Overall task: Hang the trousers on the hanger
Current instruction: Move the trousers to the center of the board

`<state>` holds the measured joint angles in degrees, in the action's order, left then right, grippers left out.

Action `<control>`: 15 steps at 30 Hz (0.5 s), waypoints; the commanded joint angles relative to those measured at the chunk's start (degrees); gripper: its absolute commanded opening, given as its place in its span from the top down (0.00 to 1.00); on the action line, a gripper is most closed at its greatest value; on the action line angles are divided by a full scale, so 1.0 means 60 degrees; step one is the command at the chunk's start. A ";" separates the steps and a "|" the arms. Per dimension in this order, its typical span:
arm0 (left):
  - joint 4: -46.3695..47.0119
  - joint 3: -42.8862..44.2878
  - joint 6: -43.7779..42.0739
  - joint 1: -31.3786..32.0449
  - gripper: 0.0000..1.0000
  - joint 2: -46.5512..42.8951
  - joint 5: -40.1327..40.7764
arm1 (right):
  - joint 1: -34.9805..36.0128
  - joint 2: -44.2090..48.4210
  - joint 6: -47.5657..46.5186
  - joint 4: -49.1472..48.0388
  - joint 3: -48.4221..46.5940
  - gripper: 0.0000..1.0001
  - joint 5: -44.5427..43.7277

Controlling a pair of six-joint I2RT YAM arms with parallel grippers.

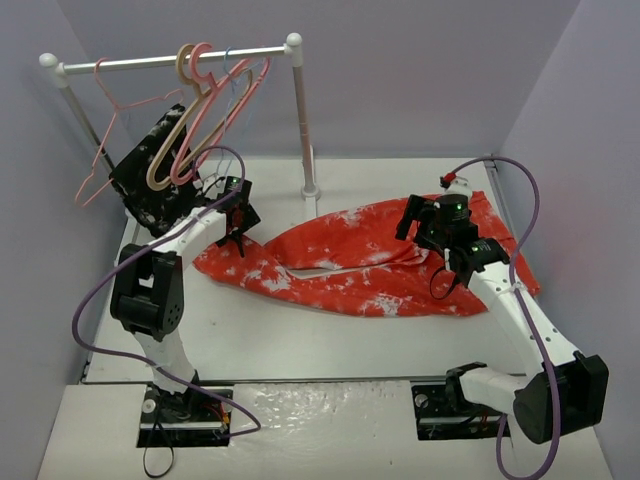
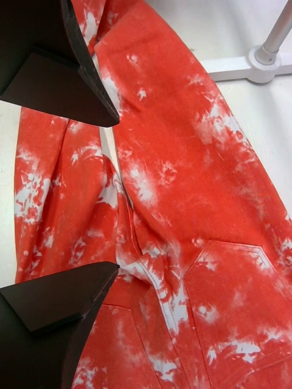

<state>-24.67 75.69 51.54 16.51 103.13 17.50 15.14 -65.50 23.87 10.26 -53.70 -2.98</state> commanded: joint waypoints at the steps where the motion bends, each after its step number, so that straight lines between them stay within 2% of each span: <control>1: -0.0607 0.0354 0.0128 0.0016 0.43 -0.0102 0.0157 | 0.0037 0.0628 0.0369 -0.0200 0.0173 0.10 -0.0253; 4: -0.0649 0.0119 0.0035 0.0004 0.54 -0.0184 0.0054 | 0.0026 0.0851 0.0425 -0.0096 0.0205 0.09 -0.0405; 8: -0.0629 -0.0269 -0.0030 -0.0056 0.90 -0.0680 -0.0014 | 0.0029 0.0973 0.0279 0.0136 -0.0007 0.09 -0.0532; 9: -0.0572 -0.0408 -0.0054 -0.0057 0.96 -0.0902 -0.0006 | 0.0037 0.0981 0.0222 0.0267 -0.0113 0.09 -0.0500; 11: -0.0443 -0.0573 -0.0148 -0.0057 0.99 -0.1547 0.0070 | 0.0030 0.0995 0.0083 0.0459 -0.0367 0.09 -0.0434; 15: -0.0014 -0.1464 -0.0212 -0.0042 1.00 -0.3456 0.0238 | 0.0026 0.1039 -0.0282 0.0853 -0.0746 0.09 -0.0321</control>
<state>-27.42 68.92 51.04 16.45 96.85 16.85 15.14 -60.60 24.71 14.44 -53.43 -4.21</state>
